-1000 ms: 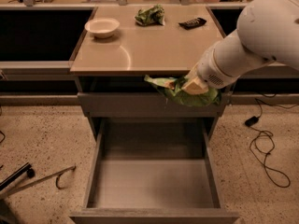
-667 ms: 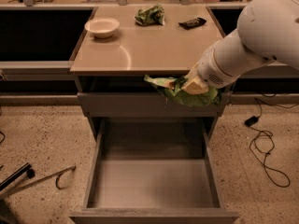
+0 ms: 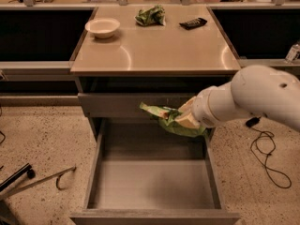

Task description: Place green rice chip bag into middle drawer

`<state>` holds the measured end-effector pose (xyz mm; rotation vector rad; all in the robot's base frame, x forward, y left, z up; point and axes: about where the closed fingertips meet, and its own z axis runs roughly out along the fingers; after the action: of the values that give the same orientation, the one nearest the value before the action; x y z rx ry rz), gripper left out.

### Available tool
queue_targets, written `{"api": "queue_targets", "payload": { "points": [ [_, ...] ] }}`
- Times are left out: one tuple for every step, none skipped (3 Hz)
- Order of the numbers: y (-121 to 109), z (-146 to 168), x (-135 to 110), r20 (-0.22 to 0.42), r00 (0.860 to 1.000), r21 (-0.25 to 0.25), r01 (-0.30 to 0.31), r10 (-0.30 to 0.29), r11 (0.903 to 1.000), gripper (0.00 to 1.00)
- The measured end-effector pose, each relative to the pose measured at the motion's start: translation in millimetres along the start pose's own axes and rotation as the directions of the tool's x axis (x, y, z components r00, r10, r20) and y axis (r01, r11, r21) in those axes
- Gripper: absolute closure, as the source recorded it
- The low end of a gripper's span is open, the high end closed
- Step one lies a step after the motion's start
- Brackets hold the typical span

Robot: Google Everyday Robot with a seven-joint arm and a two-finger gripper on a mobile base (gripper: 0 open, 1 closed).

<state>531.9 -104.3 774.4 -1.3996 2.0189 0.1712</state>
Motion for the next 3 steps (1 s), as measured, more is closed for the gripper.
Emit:
{"api": "queue_targets", "payload": {
  "points": [
    [-4,5,0,0.024,1.000,0.032,-0.004,0.004,0.9995,1.00],
    [-4,5,0,0.024,1.000,0.032,-0.005,0.004,0.9995,1.00],
    [17,25,14,0.047,0.998,0.038,-0.052,0.051,0.9979,1.00]
  ]
}}
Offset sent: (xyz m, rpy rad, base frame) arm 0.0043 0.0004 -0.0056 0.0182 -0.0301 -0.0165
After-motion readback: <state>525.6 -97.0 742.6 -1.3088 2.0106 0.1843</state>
